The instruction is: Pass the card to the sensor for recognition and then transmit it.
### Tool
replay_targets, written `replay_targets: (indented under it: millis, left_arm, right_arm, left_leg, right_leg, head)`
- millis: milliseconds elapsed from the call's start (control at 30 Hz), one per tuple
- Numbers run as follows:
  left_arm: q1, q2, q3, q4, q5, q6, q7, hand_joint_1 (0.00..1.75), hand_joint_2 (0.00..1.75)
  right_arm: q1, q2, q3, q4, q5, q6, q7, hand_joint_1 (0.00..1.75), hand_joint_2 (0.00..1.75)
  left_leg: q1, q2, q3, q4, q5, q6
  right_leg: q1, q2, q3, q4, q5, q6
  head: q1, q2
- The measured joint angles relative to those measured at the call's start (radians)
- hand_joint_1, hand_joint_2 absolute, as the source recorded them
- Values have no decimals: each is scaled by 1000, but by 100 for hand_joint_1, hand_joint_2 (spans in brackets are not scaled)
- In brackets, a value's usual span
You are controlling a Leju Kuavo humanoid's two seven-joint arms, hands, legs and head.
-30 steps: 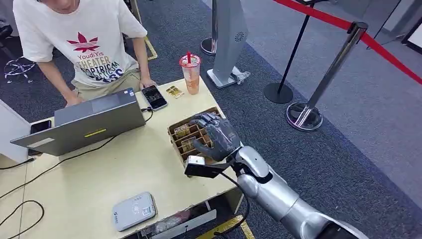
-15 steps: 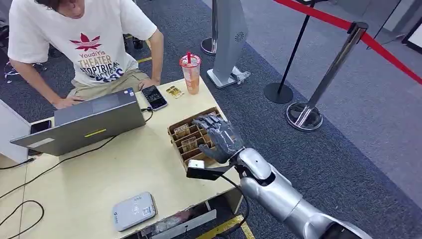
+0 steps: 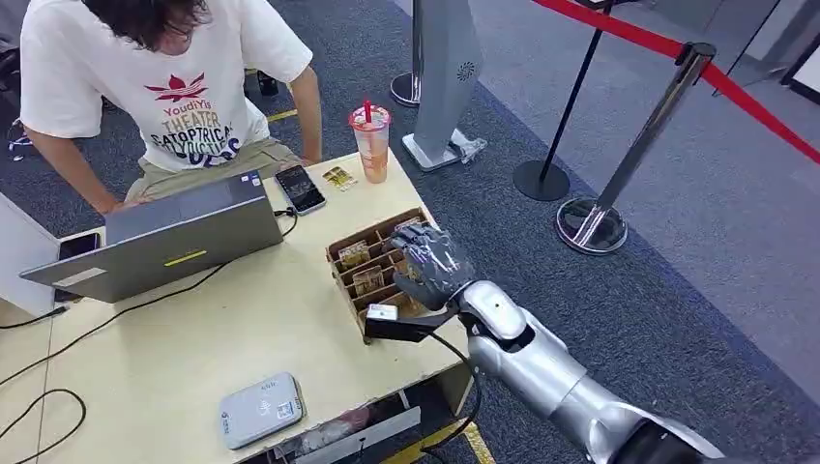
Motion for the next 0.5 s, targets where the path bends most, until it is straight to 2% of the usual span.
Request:
replay_targets:
  millis: [67, 100, 133, 200, 233, 267, 300, 333, 367, 500]
  left_arm:
    - [0, 0, 1, 0, 2, 0, 0, 0, 175]
    - [0, 0, 2, 0, 4, 0, 0, 0, 175]
    - [0, 0, 3, 0, 5, 0, 0, 0, 175]
    - [0, 0, 9, 0, 8, 0, 0, 0, 175]
    - [0, 0, 11, 0, 9, 0, 0, 0, 175]
    - [0, 0, 13, 0, 9, 0, 0, 0, 175]
    - [0, 0, 13, 0, 9, 0, -1, 0, 175]
    - [0, 0, 14, 0, 9, 0, -3, 0, 175]
    - [0, 0, 14, 0, 5, 0, -5, 0, 175]
    - [0, 0, 14, 0, -3, -1, -6, 0, 175]
  right_arm:
    - [-2, 0, 0, 6, 1, 4, 3, 115, 175]
    - [-5, 0, 1, 10, 6, 7, 7, 115, 175]
    - [-9, 0, 2, 15, 8, 10, 11, 108, 175]
    - [-18, 0, 5, 24, 17, 13, 18, 115, 175]
    - [-20, 0, 6, 27, 22, 14, 22, 113, 175]
    - [-22, 0, 6, 31, 26, 17, 26, 103, 175]
    - [-24, 0, 8, 35, 26, 18, 30, 103, 175]
    - [-25, 0, 10, 39, 26, 18, 35, 86, 175]
    - [-25, 0, 10, 43, 25, 18, 37, 79, 175]
    - [-23, -6, 5, 50, 18, 16, 40, 75, 175]
  left_leg:
    - [0, 0, 0, 0, 0, 0]
    - [0, 0, 0, 0, 0, 0]
    - [0, 0, 0, 0, 0, 0]
    - [0, 0, 0, 0, 0, 0]
    - [0, 0, 0, 0, 0, 0]
    - [0, 0, 0, 0, 0, 0]
    - [0, 0, 0, 0, 0, 0]
    - [0, 0, 0, 0, 0, 0]
    - [0, 0, 0, 0, 0, 0]
    - [0, 0, 0, 0, 0, 0]
  right_leg:
    - [0, 0, 0, 0, 0, 0]
    - [0, 0, 0, 0, 0, 0]
    - [0, 0, 0, 0, 0, 0]
    - [0, 0, 0, 0, 0, 0]
    - [0, 0, 0, 0, 0, 0]
    - [0, 0, 0, 0, 0, 0]
    - [0, 0, 0, 0, 0, 0]
    - [0, 0, 0, 0, 0, 0]
    - [0, 0, 0, 0, 0, 0]
    - [0, 0, 0, 0, 0, 0]
  head:
    - [0, 0]
    - [0, 0]
    - [0, 0]
    - [0, 0]
    - [0, 0]
    - [0, 0]
    - [0, 0]
    - [0, 0]
    - [0, 0]
    - [0, 0]
